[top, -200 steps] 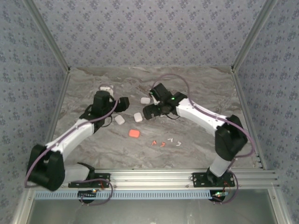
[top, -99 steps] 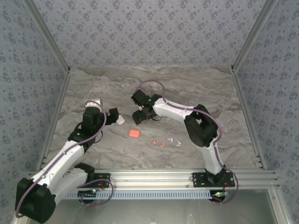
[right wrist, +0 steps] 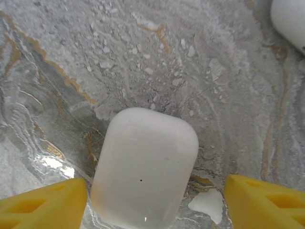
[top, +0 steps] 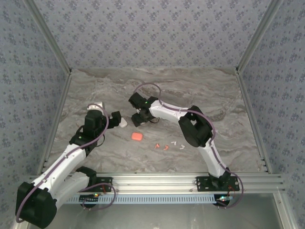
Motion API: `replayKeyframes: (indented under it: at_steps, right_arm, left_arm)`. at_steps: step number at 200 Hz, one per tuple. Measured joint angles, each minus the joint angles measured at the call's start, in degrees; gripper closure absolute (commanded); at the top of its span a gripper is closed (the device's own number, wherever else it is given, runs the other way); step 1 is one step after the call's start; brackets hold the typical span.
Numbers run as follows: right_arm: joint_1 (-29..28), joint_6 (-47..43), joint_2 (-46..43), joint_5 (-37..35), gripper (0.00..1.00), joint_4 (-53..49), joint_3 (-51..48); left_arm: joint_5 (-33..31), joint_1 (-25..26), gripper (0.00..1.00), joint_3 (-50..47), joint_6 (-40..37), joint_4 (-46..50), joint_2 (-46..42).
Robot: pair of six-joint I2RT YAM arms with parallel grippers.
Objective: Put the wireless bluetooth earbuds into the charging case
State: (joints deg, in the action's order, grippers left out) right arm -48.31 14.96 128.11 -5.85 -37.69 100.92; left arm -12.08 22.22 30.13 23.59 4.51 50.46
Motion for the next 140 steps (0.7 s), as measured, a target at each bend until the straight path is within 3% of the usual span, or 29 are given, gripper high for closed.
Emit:
replayKeyframes:
  at_steps: [97,140]
  right_arm:
    - [-0.09,-0.15,0.79,-0.20,0.50,-0.98,0.11]
    - [-0.04,-2.08,-1.75,-0.20,0.56,1.55,-4.00]
  left_arm:
    - [0.04,0.00,0.01,0.00,0.00,-0.02,0.28]
    - [1.49,0.00,0.01,0.04,-0.02,0.04,0.28]
